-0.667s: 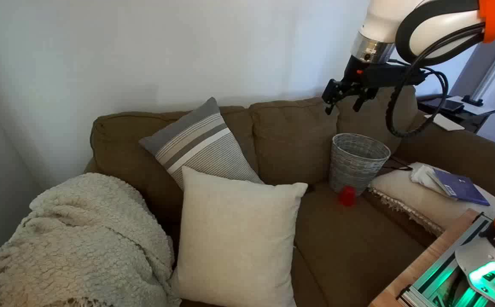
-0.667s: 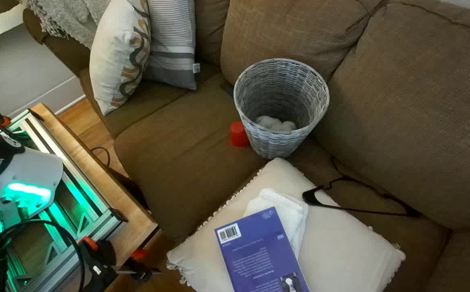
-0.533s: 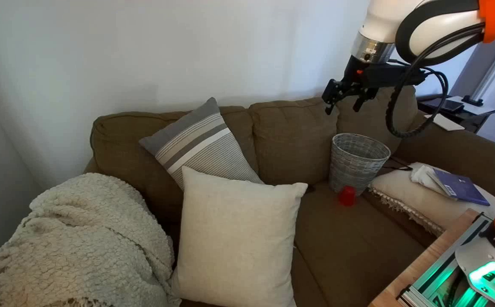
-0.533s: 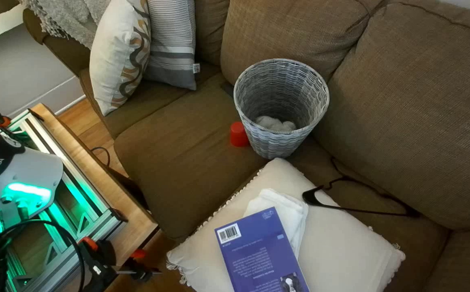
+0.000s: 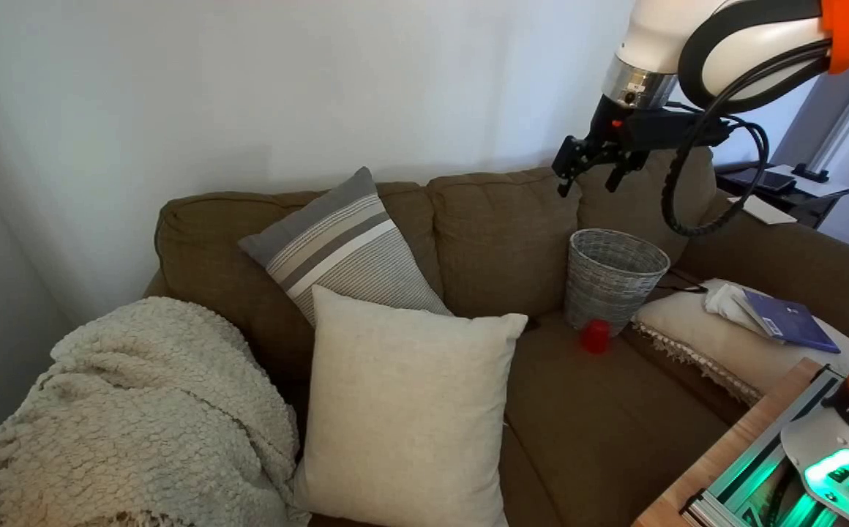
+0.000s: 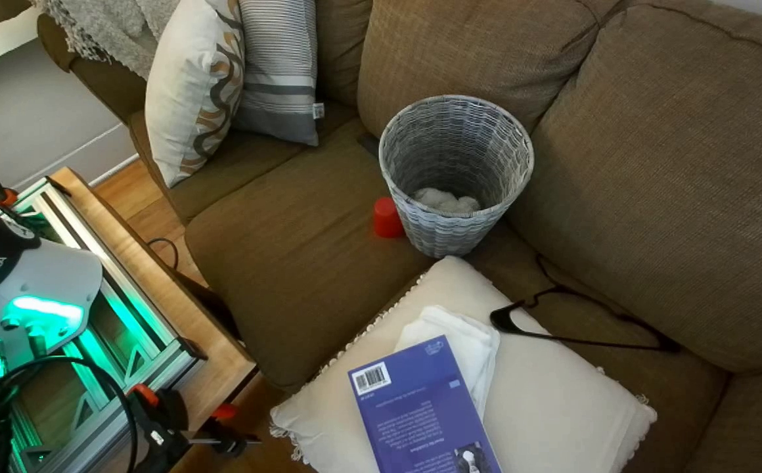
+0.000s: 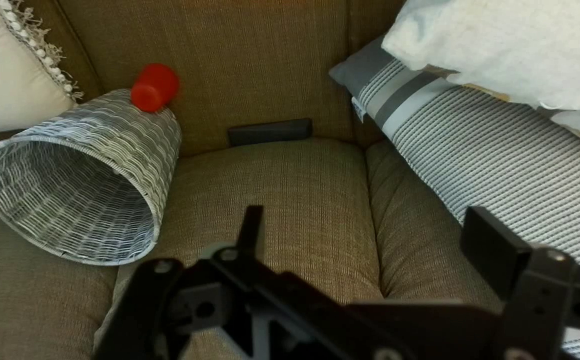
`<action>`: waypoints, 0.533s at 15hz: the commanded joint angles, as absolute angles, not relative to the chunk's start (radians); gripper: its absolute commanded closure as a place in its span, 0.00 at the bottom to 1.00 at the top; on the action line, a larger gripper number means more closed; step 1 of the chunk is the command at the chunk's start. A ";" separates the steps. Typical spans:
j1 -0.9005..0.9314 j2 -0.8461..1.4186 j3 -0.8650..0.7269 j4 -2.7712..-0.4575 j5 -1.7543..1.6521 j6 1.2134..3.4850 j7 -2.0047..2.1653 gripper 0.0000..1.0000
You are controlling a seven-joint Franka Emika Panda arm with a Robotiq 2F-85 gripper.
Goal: Put the red cup in the basket
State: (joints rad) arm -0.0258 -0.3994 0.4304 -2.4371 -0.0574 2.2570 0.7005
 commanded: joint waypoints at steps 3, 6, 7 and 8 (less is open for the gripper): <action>0.028 -0.357 0.361 -2.473 -0.057 2.297 0.697 0.00; 0.020 -0.297 0.339 -2.519 -0.065 2.298 0.725 0.00; 0.012 -0.269 0.332 -2.546 -0.079 2.322 0.742 0.00; 0.007 -0.248 0.322 -2.571 -0.093 2.344 0.756 0.00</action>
